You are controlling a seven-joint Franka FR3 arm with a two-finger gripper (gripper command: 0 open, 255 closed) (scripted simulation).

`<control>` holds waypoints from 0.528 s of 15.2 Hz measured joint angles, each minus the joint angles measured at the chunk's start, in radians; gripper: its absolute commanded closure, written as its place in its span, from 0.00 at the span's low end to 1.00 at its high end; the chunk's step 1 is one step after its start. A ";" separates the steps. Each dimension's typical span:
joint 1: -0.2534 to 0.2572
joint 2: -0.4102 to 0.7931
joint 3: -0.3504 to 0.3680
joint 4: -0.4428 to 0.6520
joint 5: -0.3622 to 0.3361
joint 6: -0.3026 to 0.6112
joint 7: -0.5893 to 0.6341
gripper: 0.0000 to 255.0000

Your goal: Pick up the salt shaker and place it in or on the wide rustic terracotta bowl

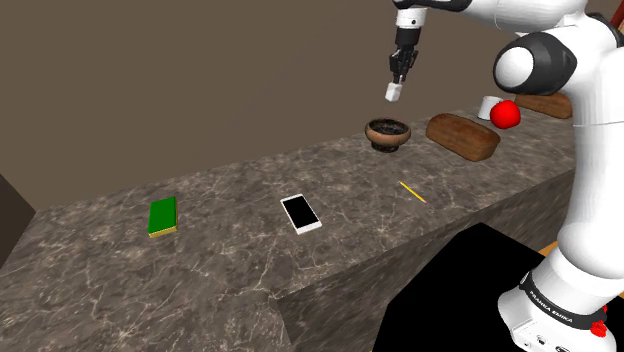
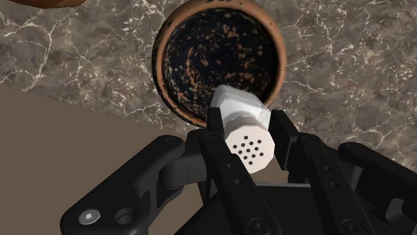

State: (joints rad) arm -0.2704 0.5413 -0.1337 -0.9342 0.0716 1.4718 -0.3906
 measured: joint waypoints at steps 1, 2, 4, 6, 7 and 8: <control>-0.001 0.002 0.000 -0.007 0.000 0.009 -0.002 1.00; 0.000 -0.001 0.000 -0.026 0.000 0.025 -0.003 1.00; 0.003 -0.020 -0.001 -0.084 -0.002 0.064 -0.005 1.00; 0.005 -0.029 -0.001 -0.130 -0.003 0.100 -0.006 1.00; 0.007 -0.031 -0.001 -0.145 -0.003 0.114 -0.006 1.00; 0.008 -0.039 -0.001 -0.172 -0.004 0.133 -0.007 1.00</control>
State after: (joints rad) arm -0.2626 0.5024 -0.1349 -1.1065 0.0675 1.6043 -0.3972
